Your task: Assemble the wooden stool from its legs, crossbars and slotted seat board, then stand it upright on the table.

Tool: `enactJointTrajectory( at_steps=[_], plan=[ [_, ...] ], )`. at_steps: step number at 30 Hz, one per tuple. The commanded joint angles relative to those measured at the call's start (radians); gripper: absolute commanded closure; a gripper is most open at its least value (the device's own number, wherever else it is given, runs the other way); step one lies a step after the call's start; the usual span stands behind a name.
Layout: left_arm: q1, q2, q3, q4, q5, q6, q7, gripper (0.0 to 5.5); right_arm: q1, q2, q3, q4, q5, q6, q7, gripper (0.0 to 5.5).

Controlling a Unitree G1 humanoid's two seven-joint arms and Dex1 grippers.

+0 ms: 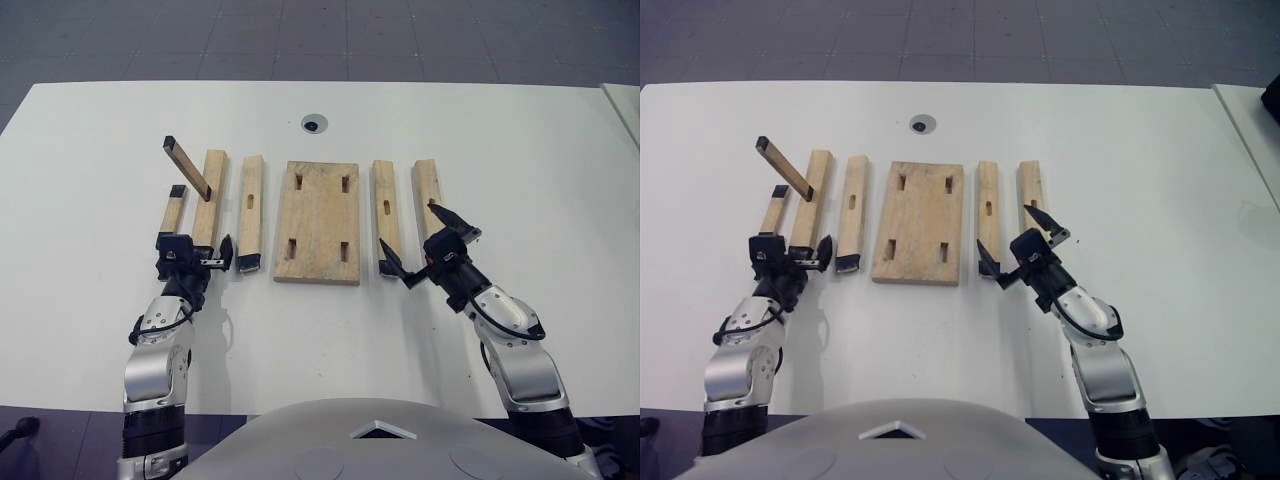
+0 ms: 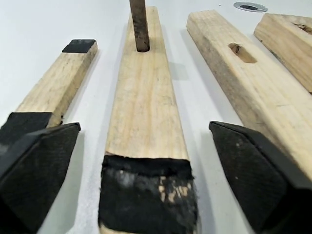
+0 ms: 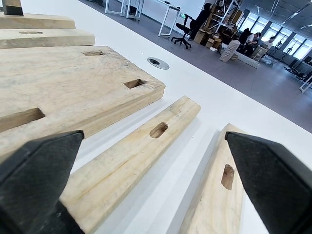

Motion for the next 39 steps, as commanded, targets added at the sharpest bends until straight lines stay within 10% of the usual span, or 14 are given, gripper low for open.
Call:
enactJointTrajectory(
  at_steps=[1, 13, 22, 39],
  plan=[
    [-0.005, -0.012, -0.01, 0.015, -0.015, 0.069, -0.002, 1.42, -0.028, 0.004, -0.033, -0.022, 0.045, 0.028, 0.01, 0.1],
    [-0.201, -0.016, 0.035, -0.027, -0.137, 0.235, 0.0, 3.36, -0.282, 0.155, -0.318, -0.068, 0.548, 0.402, -0.113, 0.1],
    [-0.218, 0.063, -0.002, 0.005, -0.081, 0.219, -0.048, 4.9, -0.303, 0.128, -0.328, -0.085, 0.617, 0.497, -0.141, 0.1],
    [-0.067, 0.026, -0.071, -0.216, -0.003, 0.325, 0.073, 2.12, -0.208, 0.125, -0.287, -0.132, 0.606, 0.492, -0.158, 0.1]
  ],
)
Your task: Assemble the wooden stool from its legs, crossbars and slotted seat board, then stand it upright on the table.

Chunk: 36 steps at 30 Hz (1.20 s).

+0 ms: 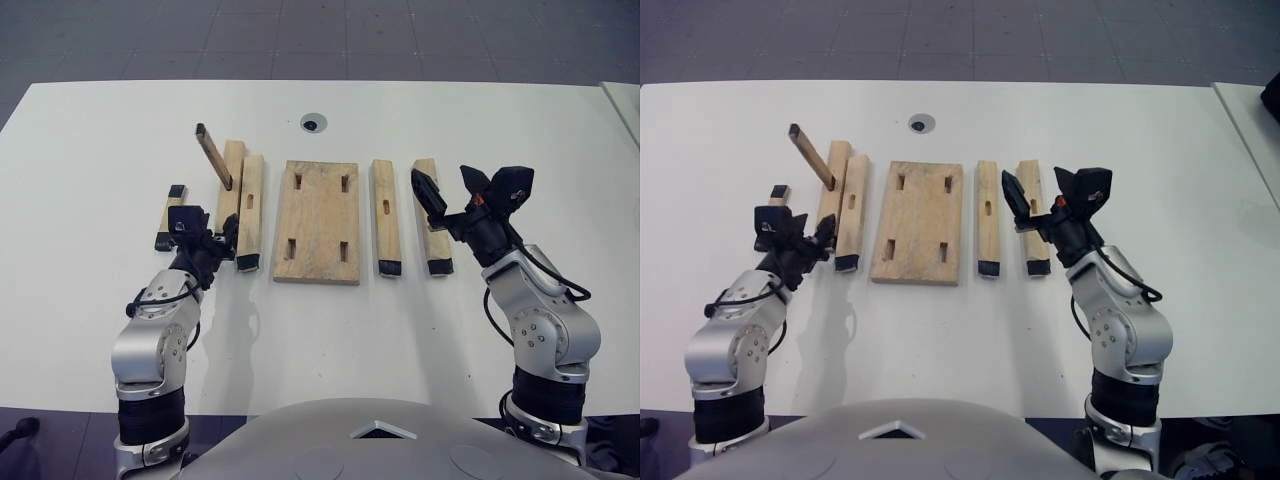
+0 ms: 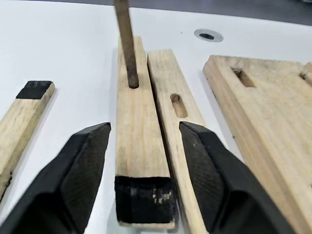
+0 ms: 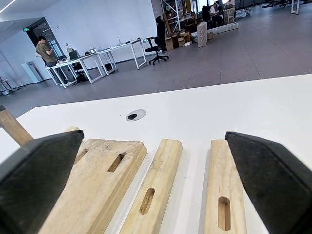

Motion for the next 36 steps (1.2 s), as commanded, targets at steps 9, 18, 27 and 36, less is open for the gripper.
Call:
enactJointTrajectory(
  at_steps=[9, 18, 27, 36],
  plan=[
    [0.05, 0.011, -0.008, 0.096, 0.078, -0.038, 0.003, 0.63, 0.002, -0.015, -0.004, -0.005, 0.004, 0.017, -0.005, 0.1],
    [0.079, 0.036, 0.055, 0.079, 0.045, -0.052, -0.047, 0.11, 0.015, -0.011, 0.011, -0.012, 0.0, 0.017, -0.008, 0.1],
    [0.078, 0.043, 0.065, 0.035, -0.009, -0.1, -0.121, 0.11, 0.03, -0.008, 0.022, -0.014, -0.002, 0.012, -0.011, 0.1],
    [0.002, 0.092, 0.022, 0.247, 0.081, -0.181, -0.136, 0.31, 0.021, -0.003, 0.027, -0.005, -0.004, 0.008, -0.015, 0.1]
  ],
)
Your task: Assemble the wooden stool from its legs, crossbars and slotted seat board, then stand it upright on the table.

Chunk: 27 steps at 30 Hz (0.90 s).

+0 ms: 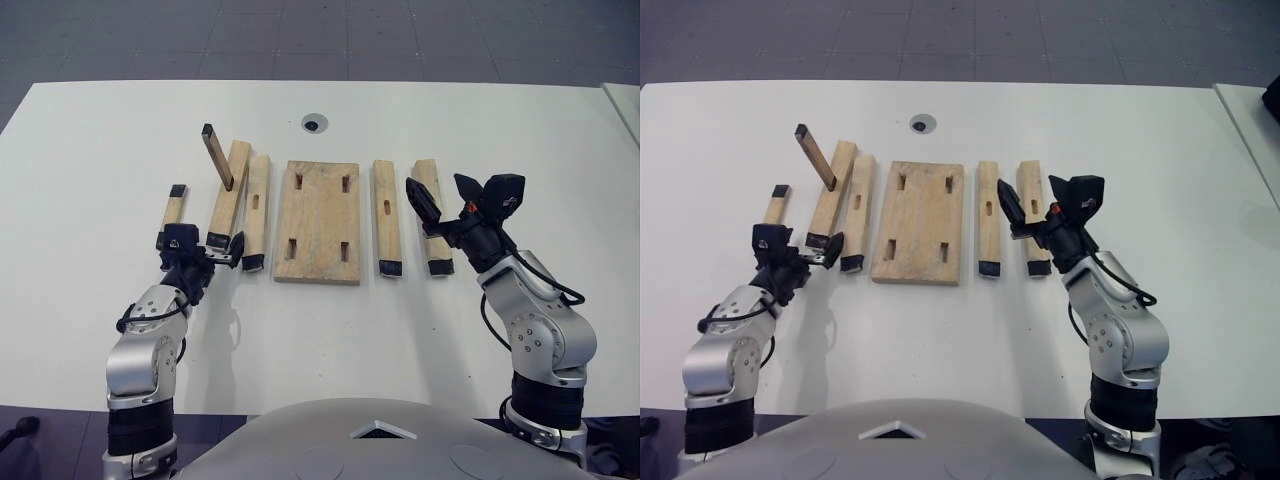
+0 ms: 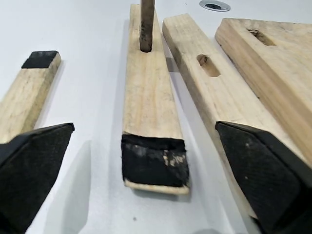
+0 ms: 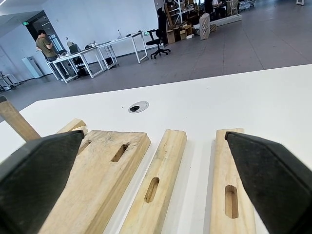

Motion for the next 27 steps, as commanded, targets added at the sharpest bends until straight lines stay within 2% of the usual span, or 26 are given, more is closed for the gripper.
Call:
enactJointTrajectory(
  at_steps=[1, 8, 14, 19, 23, 27],
  plan=[
    [-0.04, 0.028, -0.021, 0.113, 0.06, -0.037, 0.005, 0.46, -0.006, 0.0, 0.004, 0.0, -0.004, 0.006, -0.008, 0.1],
    [-0.061, 0.038, -0.025, 0.176, 0.049, -0.076, -0.037, 1.55, -0.001, 0.002, 0.002, -0.002, -0.005, 0.003, -0.012, 0.1],
    [-0.093, 0.031, -0.035, 0.19, 0.027, -0.031, -0.043, 2.53, -0.014, 0.005, 0.007, 0.005, -0.009, 0.0, -0.016, 0.1],
    [-0.072, 0.061, -0.089, 0.177, 0.097, 0.0, -0.019, 3.42, -0.017, 0.007, 0.009, 0.005, -0.009, -0.003, -0.017, 0.1],
    [-0.081, 0.048, -0.085, 0.16, 0.102, 0.004, 0.001, 3.44, -0.03, 0.015, 0.0, -0.003, 0.024, 0.011, -0.015, 0.1],
    [-0.171, 0.02, -0.011, 0.127, 0.0, -0.01, -0.02, 3.44, -0.072, 0.036, -0.042, -0.006, 0.18, 0.121, -0.038, 0.1]
  ],
)
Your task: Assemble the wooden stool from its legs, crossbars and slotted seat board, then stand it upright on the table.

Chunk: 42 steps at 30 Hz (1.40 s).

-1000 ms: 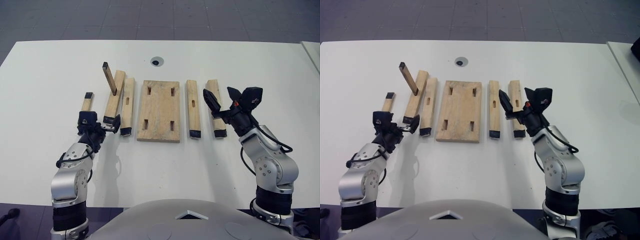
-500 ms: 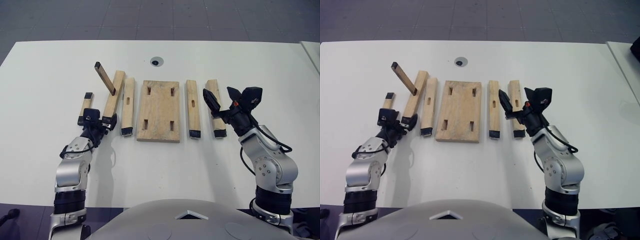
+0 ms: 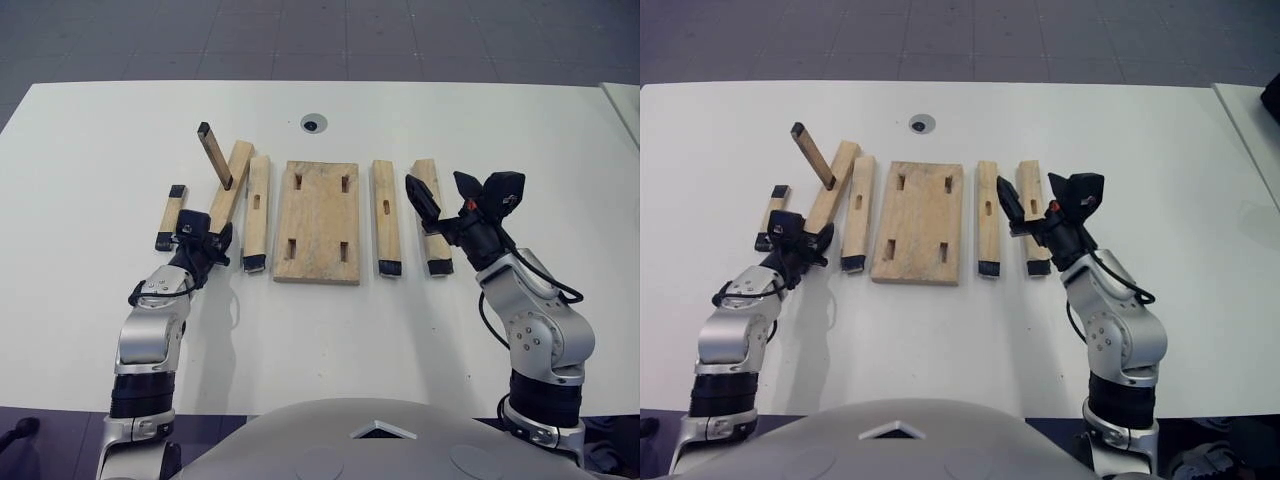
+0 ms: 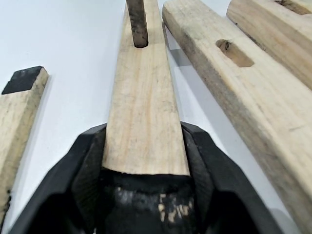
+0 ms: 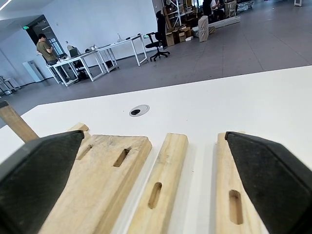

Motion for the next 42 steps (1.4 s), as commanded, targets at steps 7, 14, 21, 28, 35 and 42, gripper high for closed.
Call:
enactJointTrajectory(
  at_steps=[7, 14, 21, 28, 35, 42],
  plan=[
    [-0.324, 0.031, 0.158, -0.002, -0.321, 0.166, -0.165, 3.44, -0.155, 0.024, -0.133, 0.048, 0.569, 0.295, -0.096, 0.1],
    [-0.456, -0.005, 0.244, -0.024, -0.975, 0.646, -0.282, 3.44, -0.23, -0.021, -0.103, 0.106, 0.951, 0.343, -0.172, 0.1],
    [-0.493, 0.033, 0.211, -0.033, -1.275, 0.806, -0.25, 3.44, -0.27, -0.087, -0.018, 0.14, 1.134, 0.337, -0.223, 0.1],
    [-0.485, 0.099, 0.154, -0.043, -1.364, 0.826, -0.243, 3.44, -0.296, -0.135, 0.034, 0.133, 1.22, 0.299, -0.207, 0.1],
    [-0.462, 0.158, 0.114, -0.044, -1.384, 0.826, -0.291, 3.44, -0.286, -0.193, 0.05, 0.127, 1.214, 0.293, -0.14, 1.07],
    [-0.46, 0.2, 0.102, -0.026, -1.401, 0.817, -0.325, 3.44, -0.288, -0.237, 0.053, 0.126, 1.215, 0.289, -0.074, 2.22]
  ],
)
